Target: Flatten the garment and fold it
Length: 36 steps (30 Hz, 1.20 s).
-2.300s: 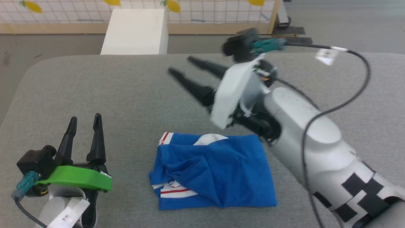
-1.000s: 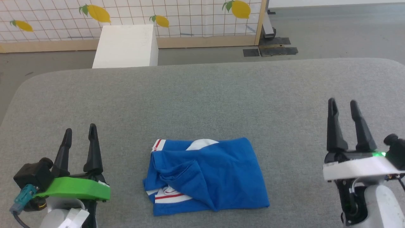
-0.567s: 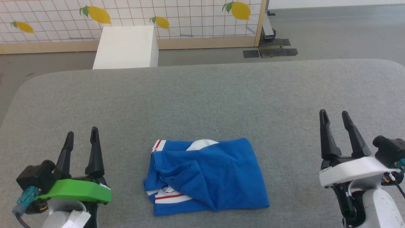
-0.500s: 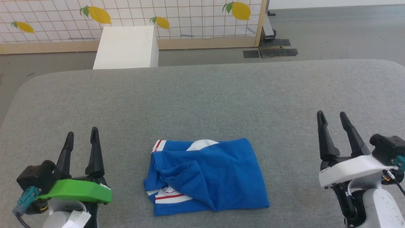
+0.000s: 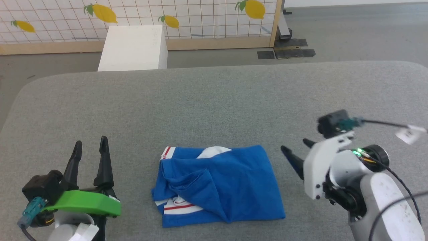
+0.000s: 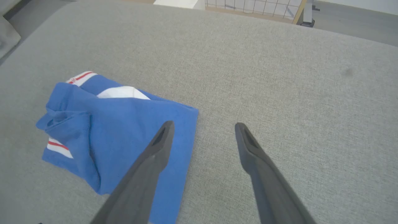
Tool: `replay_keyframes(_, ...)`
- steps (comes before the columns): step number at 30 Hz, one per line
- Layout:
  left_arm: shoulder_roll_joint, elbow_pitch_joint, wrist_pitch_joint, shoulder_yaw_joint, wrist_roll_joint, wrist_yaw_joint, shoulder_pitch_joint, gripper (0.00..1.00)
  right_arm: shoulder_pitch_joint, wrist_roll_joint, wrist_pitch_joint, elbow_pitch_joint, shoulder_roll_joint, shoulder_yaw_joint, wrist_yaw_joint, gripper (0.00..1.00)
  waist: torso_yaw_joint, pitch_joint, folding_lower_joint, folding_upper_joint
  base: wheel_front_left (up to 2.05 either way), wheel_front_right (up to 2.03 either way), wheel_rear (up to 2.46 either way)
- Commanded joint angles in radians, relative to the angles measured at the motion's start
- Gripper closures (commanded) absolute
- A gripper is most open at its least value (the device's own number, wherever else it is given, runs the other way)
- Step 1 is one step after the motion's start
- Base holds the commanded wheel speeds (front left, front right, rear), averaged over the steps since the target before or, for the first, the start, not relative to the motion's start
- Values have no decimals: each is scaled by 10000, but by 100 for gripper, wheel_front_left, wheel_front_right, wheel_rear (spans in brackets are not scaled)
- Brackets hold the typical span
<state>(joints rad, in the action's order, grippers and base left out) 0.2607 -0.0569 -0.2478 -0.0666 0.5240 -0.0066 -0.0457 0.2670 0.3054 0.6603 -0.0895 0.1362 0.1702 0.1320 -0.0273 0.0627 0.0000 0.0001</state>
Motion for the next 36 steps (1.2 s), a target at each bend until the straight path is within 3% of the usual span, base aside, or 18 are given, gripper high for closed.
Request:
replay_keyframes(1,44,-10,27,-10,21,41,40,0,256,-150,620,18,-4,138,-13,0,31,93,0,-1,0,0,0)
replay_keyframes(4,38,5,42,-56,41,23,-37,0,553,-328,1964,-82,-61,522,-13,0,102,264,0,-1,0,0,0)
replay_keyframes(10,42,22,36,-109,63,-17,-245,0,912,-640,3321,-478,-205,1306,-13,0,244,663,0,-1,0,0,0)
replay_keyframes(22,-34,-91,-25,-235,47,-132,-664,0,1174,-1156,3151,-2224,-612,2139,-13,0,469,1259,0,-1,0,0,0)
replay_keyframes(30,-73,-324,-69,-232,70,-257,-856,0,1210,-836,3156,-3167,-778,2671,-13,0,508,1402,0,-1,0,0,0)
replay_keyframes(31,-78,-347,-74,-228,70,-268,-869,0,1232,-743,3154,-3231,-789,2671,-13,64,510,1408,0,-1,0,0,0)
replay_keyframes(32,-82,-361,-78,-223,72,-275,-877,0,1266,-733,3137,-3265,-794,2694,-13,77,508,1413,0,-1,0,0,0)
replay_keyframes(33,-87,-377,-82,-217,75,-285,-886,0,1294,-685,3149,-3310,-800,2722,-13,100,507,1420,0,-1,0,0,0)
replay_keyframes(36,-94,-415,-92,-203,67,-305,-900,0,1401,-569,3106,-3349,-807,2708,-13,100,502,1411,0,-1,0,0,0)
